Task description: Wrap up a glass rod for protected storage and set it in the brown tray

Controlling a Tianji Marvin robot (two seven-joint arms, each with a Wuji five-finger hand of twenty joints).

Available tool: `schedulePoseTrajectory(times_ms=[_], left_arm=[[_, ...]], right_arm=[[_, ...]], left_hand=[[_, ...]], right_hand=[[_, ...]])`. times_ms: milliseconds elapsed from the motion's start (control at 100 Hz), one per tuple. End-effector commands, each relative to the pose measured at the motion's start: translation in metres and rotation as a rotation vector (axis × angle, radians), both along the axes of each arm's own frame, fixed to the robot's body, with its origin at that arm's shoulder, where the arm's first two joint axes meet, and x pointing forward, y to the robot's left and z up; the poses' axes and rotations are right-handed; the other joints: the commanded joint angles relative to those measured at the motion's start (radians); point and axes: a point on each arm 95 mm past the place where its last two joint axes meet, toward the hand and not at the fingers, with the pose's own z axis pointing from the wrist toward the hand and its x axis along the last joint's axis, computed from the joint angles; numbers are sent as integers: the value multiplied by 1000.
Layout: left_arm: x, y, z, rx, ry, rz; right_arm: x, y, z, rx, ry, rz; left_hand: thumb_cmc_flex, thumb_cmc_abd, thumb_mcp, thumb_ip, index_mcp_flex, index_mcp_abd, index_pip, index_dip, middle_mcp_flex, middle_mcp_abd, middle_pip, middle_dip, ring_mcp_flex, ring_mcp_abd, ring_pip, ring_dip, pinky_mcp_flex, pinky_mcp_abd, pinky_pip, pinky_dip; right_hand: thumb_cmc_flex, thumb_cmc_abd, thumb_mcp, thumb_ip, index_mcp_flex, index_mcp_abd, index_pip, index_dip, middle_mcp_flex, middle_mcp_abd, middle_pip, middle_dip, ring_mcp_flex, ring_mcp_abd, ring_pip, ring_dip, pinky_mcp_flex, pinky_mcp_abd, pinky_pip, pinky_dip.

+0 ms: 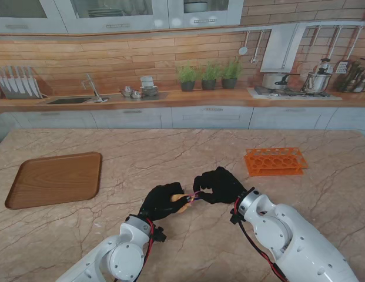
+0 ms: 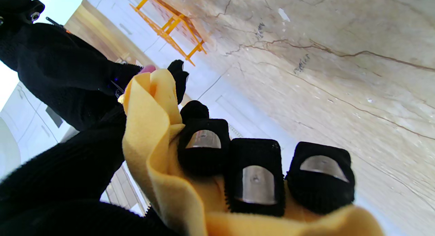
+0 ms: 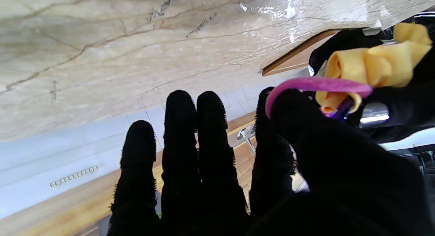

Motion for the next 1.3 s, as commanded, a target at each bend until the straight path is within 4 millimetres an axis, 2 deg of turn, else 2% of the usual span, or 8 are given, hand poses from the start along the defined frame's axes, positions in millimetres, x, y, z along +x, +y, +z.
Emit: schedulePoseTrajectory(times_ms=[0, 260, 480, 550, 650, 1290], left_arm=[[1, -1, 4, -20, -9, 5], [2, -1, 6, -42, -16, 8], [4, -1, 6, -46, -20, 27], [5, 0, 5, -40, -19, 34], [6, -1, 5, -37, -24, 47], [10, -3, 7, -44, -26, 84]], right_arm=[[-7, 1, -7, 3, 27, 1], [-11, 1, -8, 11, 31, -3], [-14, 3, -8, 34, 4, -17], [-15, 4, -8, 45, -16, -29], [-18, 4, -9, 52, -46, -40], [-24, 2, -5, 27, -158, -19]], left_hand=[[137, -71, 152, 108, -18, -23, 40, 14, 40, -171, 159, 29, 18, -94, 89, 8, 16, -23, 132, -8], [136, -69, 147, 107, -24, -27, 43, 33, 40, -174, 159, 28, 19, -100, 86, 7, 12, -31, 132, -10], [143, -69, 139, 103, -26, -28, 41, 45, 38, -175, 158, 27, 19, -102, 84, 7, 9, -35, 131, -12], [141, -78, 148, 113, -18, -32, 46, 53, 41, -171, 161, 26, 19, -113, 83, 7, 11, -41, 133, -12], [141, -75, 147, 120, -20, -35, 46, 56, 41, -177, 164, 24, 19, -122, 82, 8, 15, -49, 136, -13], [174, -83, 107, 111, -26, -33, 43, 41, 32, -166, 169, 11, 19, -124, 80, 9, 11, -55, 137, -19]], right_hand=[[45, -27, 27, -19, 49, -5, 28, -8, 31, 6, -17, -6, 13, -1, -12, 10, -1, 7, -15, 25], [37, -49, 45, -19, 74, 24, 21, -36, 57, 13, -20, -10, 31, 10, -19, 12, 6, 13, -24, 33], [17, -101, 86, -7, 111, 48, 19, -79, 93, 20, -22, -18, 63, 21, -14, 21, 35, 28, -33, 45], [13, -106, 90, -7, 116, 53, 20, -86, 103, 24, -20, -18, 73, 24, -8, 23, 46, 29, -30, 48], [7, -116, 97, -7, 130, 57, 19, -99, 117, 25, -18, -23, 85, 26, -1, 25, 55, 30, -23, 52], [-32, -185, 154, -4, 212, 57, 16, -176, 205, 12, -33, -51, 134, 26, 8, 24, 67, 42, -12, 47]])
